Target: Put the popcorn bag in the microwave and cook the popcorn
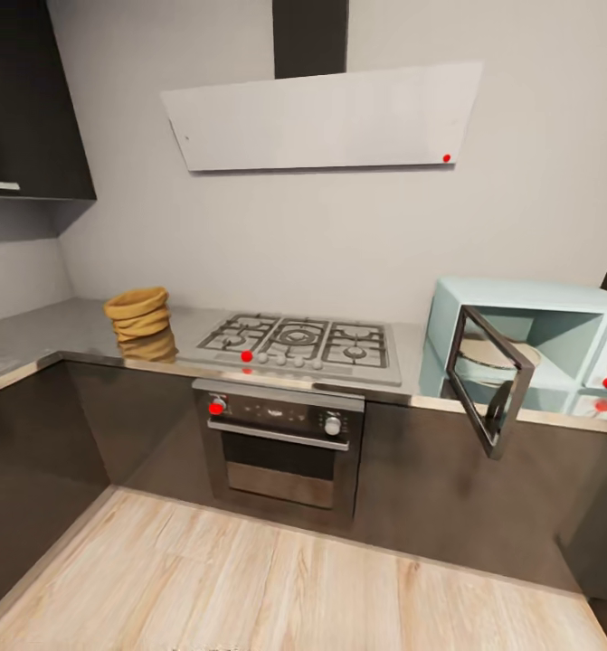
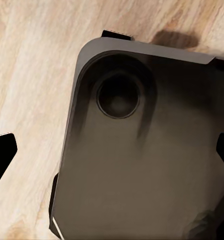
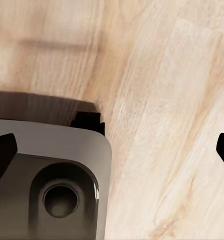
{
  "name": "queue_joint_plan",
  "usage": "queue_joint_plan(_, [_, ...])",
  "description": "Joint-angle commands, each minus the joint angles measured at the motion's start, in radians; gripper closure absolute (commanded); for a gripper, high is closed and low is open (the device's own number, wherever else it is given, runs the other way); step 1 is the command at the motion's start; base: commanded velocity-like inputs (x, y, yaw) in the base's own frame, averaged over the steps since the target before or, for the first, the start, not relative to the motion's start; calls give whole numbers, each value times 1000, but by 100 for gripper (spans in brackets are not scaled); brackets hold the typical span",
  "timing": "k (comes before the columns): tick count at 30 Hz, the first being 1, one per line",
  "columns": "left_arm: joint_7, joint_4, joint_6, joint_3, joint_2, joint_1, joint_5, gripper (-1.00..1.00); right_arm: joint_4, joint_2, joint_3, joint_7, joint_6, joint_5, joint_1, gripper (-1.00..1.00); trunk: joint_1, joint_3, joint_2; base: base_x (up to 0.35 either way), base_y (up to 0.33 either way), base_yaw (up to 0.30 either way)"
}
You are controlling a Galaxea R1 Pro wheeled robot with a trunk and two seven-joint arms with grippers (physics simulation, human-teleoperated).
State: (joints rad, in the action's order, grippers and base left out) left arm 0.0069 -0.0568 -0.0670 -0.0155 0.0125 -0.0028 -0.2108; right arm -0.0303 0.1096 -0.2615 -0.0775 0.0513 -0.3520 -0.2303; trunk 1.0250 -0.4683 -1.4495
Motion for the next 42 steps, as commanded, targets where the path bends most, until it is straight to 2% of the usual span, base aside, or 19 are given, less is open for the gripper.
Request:
queue_joint_plan(1, [1, 0, -2, 0, 0, 0, -5, -100, -3, 0, -8, -2, 5, -8, -1, -100, 0, -1, -1, 0, 0, 269])
queue_joint_plan(42, [1, 0, -2, 0, 0, 0, -4, -100, -3, -1, -8, -1, 10, -8, -1, -100, 0, -1, -1, 0, 0, 269])
